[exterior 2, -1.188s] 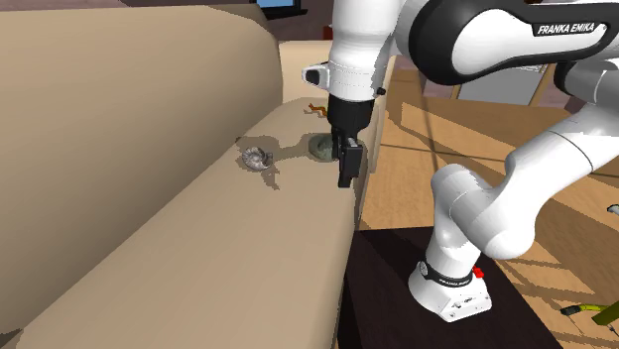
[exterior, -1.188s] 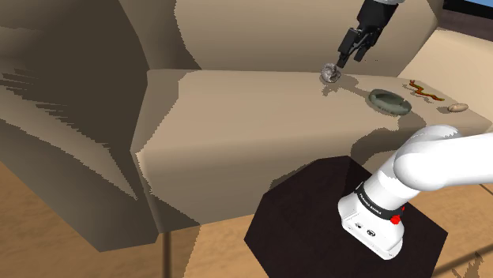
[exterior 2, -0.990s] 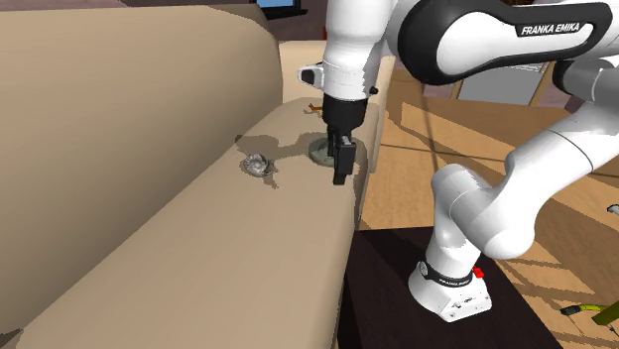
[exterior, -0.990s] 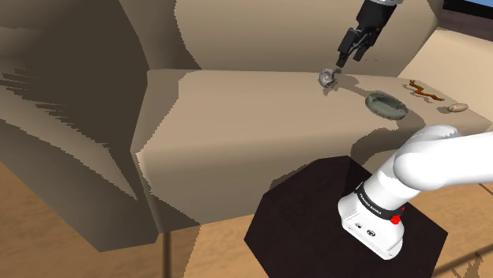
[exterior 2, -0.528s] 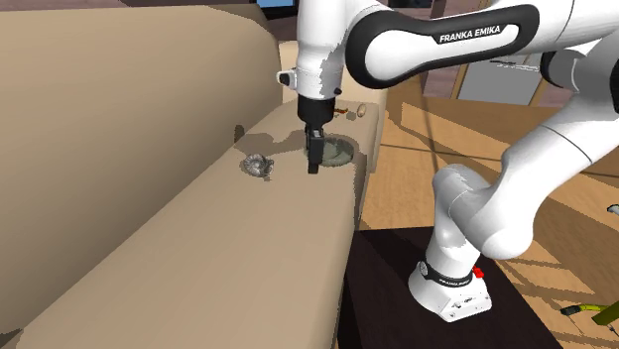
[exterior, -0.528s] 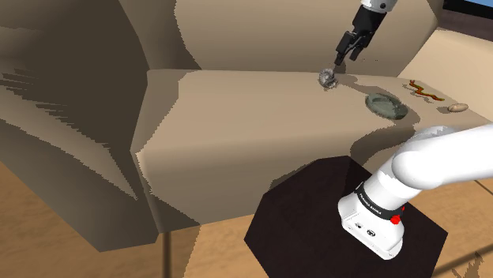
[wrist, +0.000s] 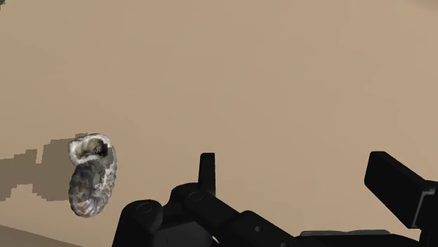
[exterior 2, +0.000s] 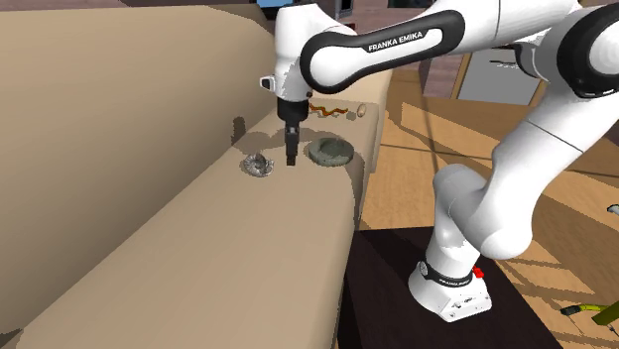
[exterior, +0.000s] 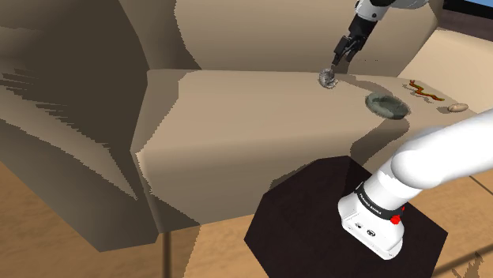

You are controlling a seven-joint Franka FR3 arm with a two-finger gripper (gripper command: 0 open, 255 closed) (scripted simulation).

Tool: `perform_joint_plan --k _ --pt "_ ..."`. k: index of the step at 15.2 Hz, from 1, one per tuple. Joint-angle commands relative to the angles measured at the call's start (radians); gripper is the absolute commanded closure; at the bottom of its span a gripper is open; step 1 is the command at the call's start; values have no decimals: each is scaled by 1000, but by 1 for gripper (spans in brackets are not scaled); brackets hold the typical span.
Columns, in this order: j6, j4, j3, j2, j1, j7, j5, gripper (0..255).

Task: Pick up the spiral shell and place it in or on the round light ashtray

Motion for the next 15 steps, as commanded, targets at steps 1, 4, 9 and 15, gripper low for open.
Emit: perform_joint_plan --k 1,4,9,15 --pt "28 45 -40 67 1 -46 16 0" --pt "69 112 -99 170 2 -121 56 0" --pt "111 251 -185 363 -7 -263 169 0" --pt "104 468 -233 623 -75 -440 357 0"
